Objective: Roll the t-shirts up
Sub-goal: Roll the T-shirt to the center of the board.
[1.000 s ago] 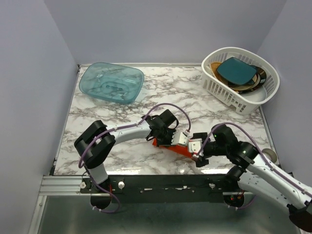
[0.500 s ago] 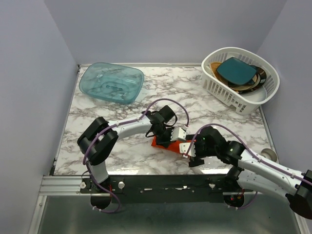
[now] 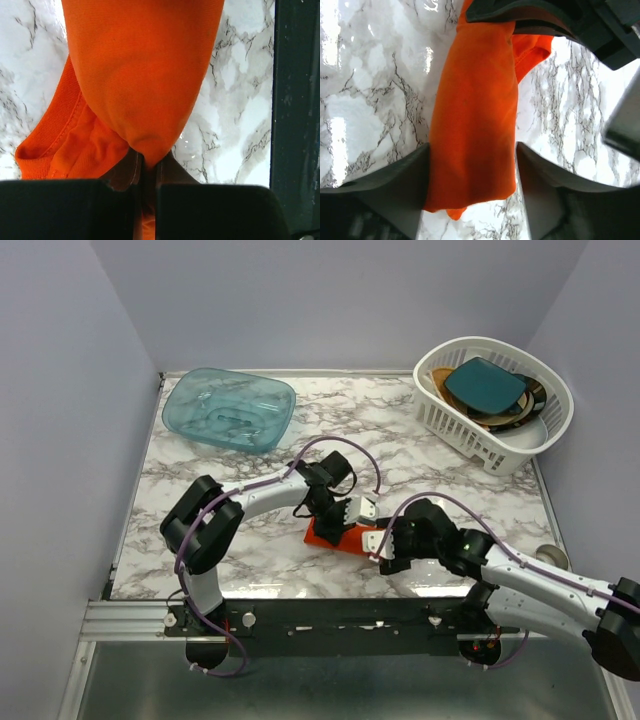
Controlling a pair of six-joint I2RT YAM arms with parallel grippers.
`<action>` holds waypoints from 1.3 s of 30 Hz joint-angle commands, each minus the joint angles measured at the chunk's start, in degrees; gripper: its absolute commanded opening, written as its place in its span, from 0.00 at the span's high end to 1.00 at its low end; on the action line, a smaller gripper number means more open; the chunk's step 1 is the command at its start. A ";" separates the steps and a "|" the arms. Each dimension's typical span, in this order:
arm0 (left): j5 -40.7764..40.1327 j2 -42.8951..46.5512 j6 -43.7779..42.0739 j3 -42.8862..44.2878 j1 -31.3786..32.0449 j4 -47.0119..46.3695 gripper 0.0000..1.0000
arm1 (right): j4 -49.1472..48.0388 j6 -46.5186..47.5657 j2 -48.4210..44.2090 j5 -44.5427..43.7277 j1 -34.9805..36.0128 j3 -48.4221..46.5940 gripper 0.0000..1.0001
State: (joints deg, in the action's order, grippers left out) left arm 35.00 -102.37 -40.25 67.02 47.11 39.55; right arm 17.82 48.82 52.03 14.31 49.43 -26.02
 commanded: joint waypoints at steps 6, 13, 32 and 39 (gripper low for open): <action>6.83 -1.17 3.33 1.79 -2.63 6.67 0.88 | 3.79 2.68 6.50 5.11 1.90 1.33 0.58; 13.33 -3.27 0.00 6.09 -5.80 19.21 0.85 | 14.32 -0.12 7.29 8.80 0.32 -2.01 0.91; 21.33 -23.75 -16.88 26.48 -12.48 47.46 0.83 | 41.31 19.73 33.91 28.13 -22.78 -16.86 0.94; 26.69 -28.32 -9.15 33.43 -16.70 47.55 0.79 | 53.35 26.24 46.75 31.66 -28.33 -26.09 0.94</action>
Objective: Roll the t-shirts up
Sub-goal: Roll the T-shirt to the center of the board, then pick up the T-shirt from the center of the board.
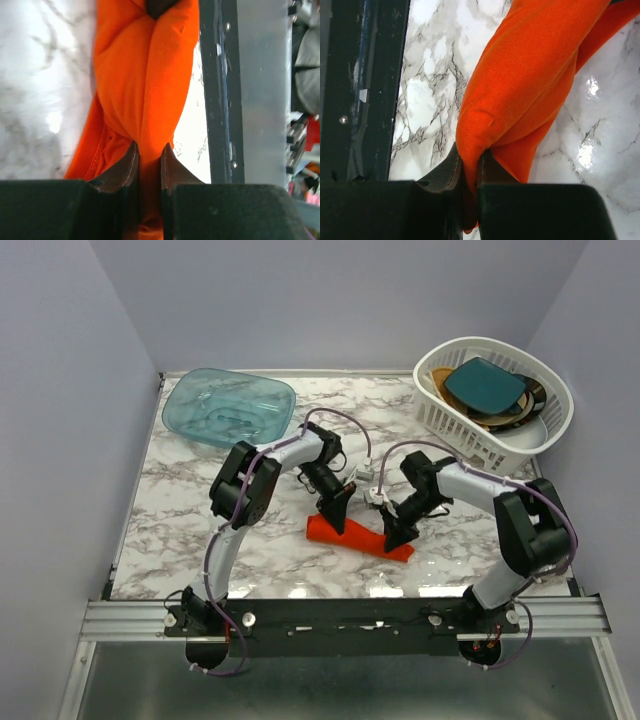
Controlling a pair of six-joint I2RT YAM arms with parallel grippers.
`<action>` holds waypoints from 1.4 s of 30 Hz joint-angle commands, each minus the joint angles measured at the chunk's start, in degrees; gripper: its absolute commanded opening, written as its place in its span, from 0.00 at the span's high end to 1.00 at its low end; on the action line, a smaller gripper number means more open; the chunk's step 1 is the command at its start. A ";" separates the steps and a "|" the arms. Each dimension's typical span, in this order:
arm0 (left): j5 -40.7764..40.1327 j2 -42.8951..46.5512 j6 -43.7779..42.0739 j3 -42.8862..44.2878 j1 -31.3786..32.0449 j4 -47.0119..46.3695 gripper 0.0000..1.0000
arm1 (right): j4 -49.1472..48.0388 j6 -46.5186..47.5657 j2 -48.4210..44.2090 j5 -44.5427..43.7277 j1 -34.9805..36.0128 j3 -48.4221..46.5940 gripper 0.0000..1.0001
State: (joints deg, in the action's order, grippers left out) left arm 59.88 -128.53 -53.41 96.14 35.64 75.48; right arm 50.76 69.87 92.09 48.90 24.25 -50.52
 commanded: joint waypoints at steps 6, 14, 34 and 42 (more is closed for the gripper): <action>6.21 -7.07 11.56 11.08 -9.26 11.70 0.75 | 34.38 11.25 19.16 2.14 -8.51 -10.72 0.94; 6.22 -6.39 14.56 16.53 -10.33 10.83 0.58 | 36.69 9.15 25.85 -0.30 -11.59 -15.66 0.94; -33.86 41.65 1.91 -18.40 1.00 -34.57 0.28 | 36.78 -5.35 40.53 1.36 -13.44 -26.38 0.93; -44.93 55.93 0.33 -53.31 16.19 -73.25 0.26 | 36.69 -7.82 44.13 5.33 -13.44 -26.21 0.93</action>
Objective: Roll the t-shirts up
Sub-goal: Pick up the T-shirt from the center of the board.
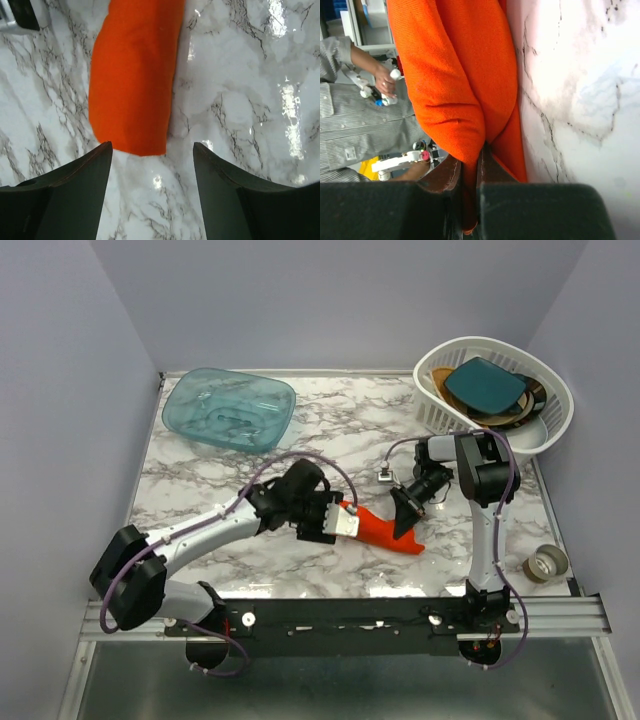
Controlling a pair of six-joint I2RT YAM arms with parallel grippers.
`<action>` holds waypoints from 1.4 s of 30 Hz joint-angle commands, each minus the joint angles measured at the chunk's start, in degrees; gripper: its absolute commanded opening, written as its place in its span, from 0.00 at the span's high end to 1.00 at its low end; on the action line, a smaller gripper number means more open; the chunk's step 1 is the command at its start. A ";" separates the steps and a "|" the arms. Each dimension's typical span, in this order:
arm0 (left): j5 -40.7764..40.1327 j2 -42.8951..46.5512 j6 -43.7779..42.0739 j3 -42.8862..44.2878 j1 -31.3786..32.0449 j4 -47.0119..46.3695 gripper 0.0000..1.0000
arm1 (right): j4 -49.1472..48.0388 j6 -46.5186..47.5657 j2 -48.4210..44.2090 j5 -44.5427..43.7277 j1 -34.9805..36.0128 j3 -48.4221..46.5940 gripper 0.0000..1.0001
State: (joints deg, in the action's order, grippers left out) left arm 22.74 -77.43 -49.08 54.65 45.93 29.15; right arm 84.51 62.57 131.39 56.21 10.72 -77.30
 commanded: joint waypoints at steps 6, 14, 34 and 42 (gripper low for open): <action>-9.99 -1.31 -4.80 -17.91 11.72 -44.42 0.24 | 2.94 -0.87 6.85 -0.66 0.00 1.97 0.94; -18.08 -12.74 -6.91 -19.59 18.57 -61.93 0.25 | 3.03 -1.75 7.03 0.22 0.09 1.97 0.92; -25.02 -30.05 -20.79 -16.86 23.41 -66.04 0.34 | 3.03 -0.34 7.03 1.54 0.09 1.89 0.85; -29.33 -36.30 -22.20 -14.24 24.56 -67.48 0.35 | 3.03 -0.16 7.03 1.54 0.00 1.89 0.84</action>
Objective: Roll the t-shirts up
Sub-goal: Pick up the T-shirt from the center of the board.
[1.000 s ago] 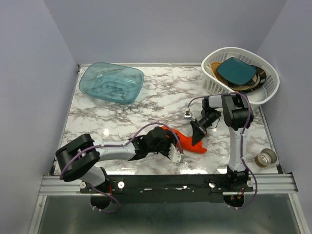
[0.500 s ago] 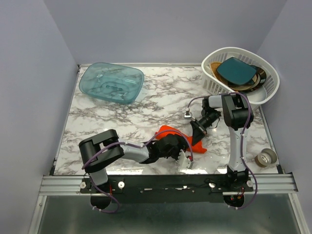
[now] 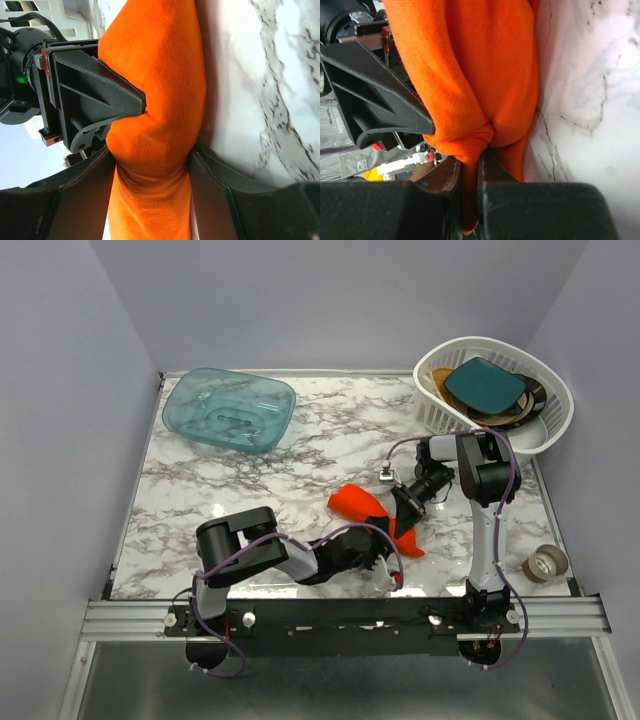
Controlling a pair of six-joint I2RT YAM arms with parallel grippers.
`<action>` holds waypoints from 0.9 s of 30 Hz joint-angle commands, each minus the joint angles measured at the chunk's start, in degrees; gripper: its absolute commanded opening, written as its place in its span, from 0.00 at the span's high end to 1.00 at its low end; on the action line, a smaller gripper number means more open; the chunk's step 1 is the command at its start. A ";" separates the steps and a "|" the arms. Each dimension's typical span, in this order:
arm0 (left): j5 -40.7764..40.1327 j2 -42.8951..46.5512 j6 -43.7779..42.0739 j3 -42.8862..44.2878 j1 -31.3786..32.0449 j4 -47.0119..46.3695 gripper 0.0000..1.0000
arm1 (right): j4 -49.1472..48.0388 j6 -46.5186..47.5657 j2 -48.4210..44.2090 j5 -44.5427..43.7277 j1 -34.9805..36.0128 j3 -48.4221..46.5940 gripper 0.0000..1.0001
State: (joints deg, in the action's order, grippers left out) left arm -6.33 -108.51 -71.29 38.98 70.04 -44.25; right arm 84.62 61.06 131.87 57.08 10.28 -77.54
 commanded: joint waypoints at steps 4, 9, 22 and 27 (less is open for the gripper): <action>3.67 -3.38 4.30 5.74 0.27 20.90 0.50 | 2.92 1.26 6.55 0.58 0.53 2.13 0.75; 12.56 -1.88 13.09 15.05 -1.83 40.18 0.65 | 2.83 0.90 6.55 0.40 0.44 1.60 0.45; 26.97 9.70 23.55 24.03 -9.48 68.48 1.00 | 2.83 -1.11 -16.99 3.82 0.09 4.23 0.00; 31.19 12.09 26.63 28.42 -12.55 77.55 1.00 | 2.83 -3.57 -26.64 3.66 0.00 4.68 0.00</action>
State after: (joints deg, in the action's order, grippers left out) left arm 16.56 -99.50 -50.15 63.68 59.42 20.05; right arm 80.31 59.42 112.73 60.38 10.28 -73.49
